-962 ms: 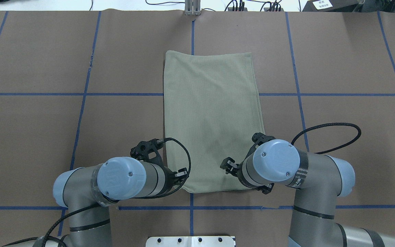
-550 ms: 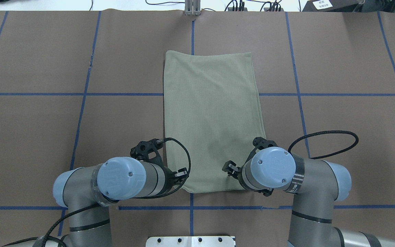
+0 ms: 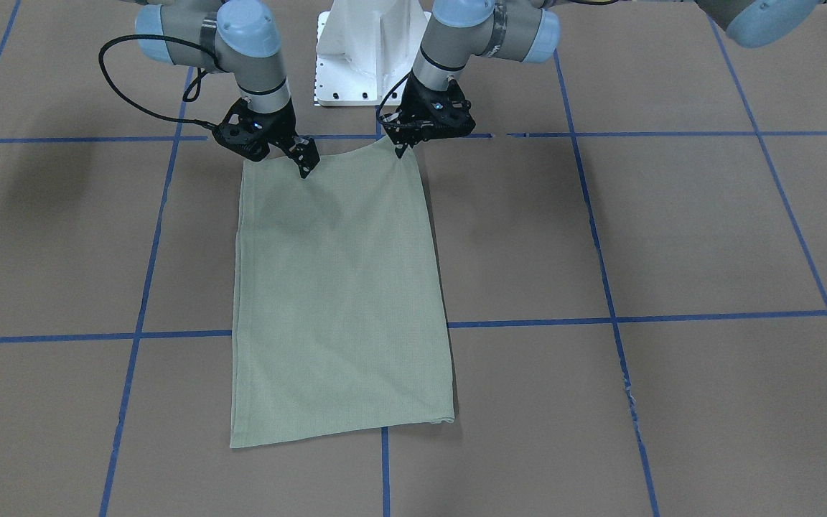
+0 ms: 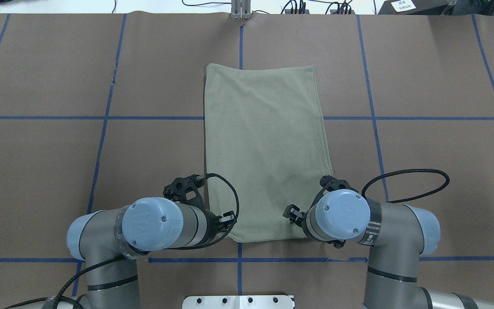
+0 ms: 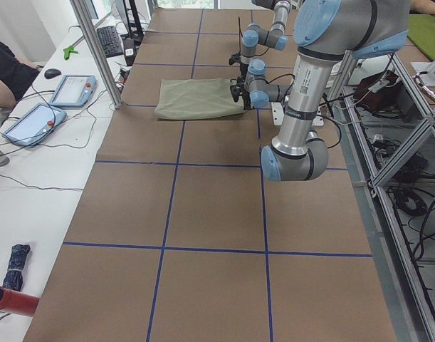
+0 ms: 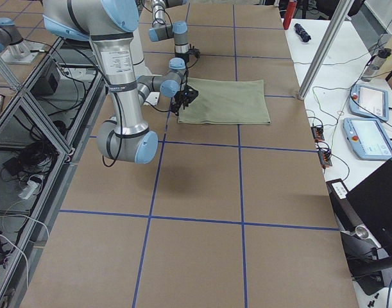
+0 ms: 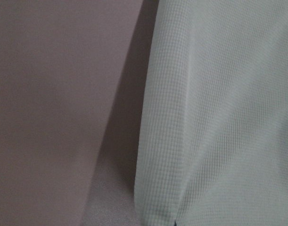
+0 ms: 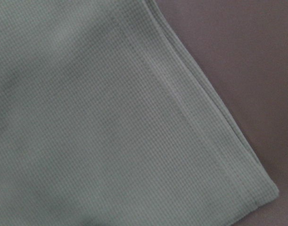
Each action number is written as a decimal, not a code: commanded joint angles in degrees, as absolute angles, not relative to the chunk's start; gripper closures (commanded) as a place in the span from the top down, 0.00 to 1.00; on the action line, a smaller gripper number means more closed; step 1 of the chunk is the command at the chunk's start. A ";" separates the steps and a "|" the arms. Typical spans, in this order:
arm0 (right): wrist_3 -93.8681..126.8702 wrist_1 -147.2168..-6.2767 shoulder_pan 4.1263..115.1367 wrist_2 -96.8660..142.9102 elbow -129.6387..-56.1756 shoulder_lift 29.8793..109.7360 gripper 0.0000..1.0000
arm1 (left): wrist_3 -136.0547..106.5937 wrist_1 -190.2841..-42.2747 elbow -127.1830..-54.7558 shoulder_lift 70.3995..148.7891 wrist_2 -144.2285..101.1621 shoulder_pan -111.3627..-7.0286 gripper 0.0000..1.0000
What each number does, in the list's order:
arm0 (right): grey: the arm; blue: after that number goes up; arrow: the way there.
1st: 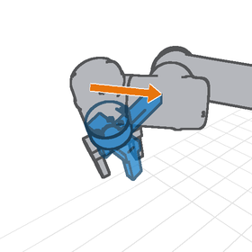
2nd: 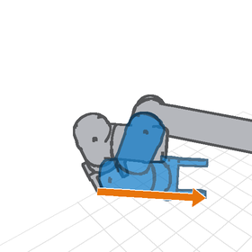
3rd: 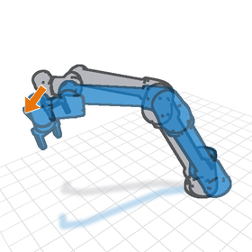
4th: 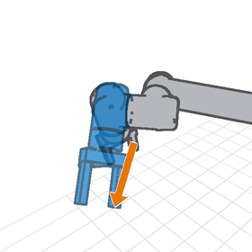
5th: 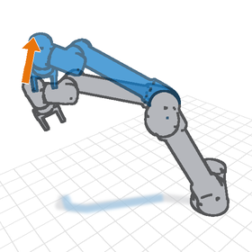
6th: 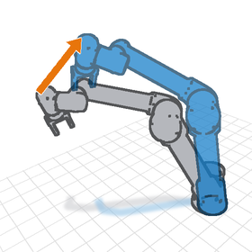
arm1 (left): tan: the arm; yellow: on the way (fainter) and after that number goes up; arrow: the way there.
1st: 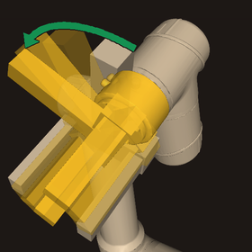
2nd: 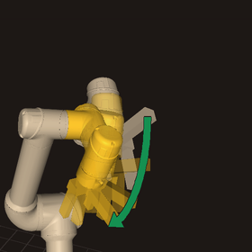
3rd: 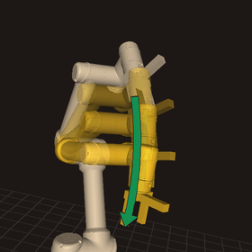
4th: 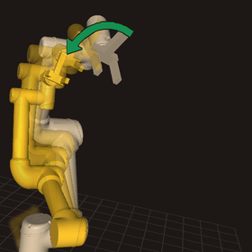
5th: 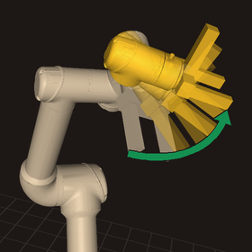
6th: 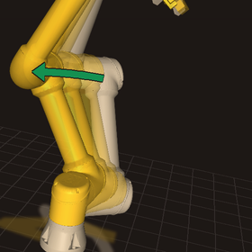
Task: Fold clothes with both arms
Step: 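Grasp the near edge of the shirt with both grippers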
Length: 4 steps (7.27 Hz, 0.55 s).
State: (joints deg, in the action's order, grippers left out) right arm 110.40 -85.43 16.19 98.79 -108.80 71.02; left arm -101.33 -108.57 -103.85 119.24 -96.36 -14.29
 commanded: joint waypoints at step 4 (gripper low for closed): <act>110.48 -85.43 16.00 99.23 -108.72 70.58 0.00 | -101.34 -108.54 -103.89 119.62 -96.33 -14.24 0.00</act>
State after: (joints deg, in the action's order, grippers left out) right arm 110.55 -85.43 16.08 99.00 -108.82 70.89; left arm -101.27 -108.55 -103.87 119.54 -96.32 -14.24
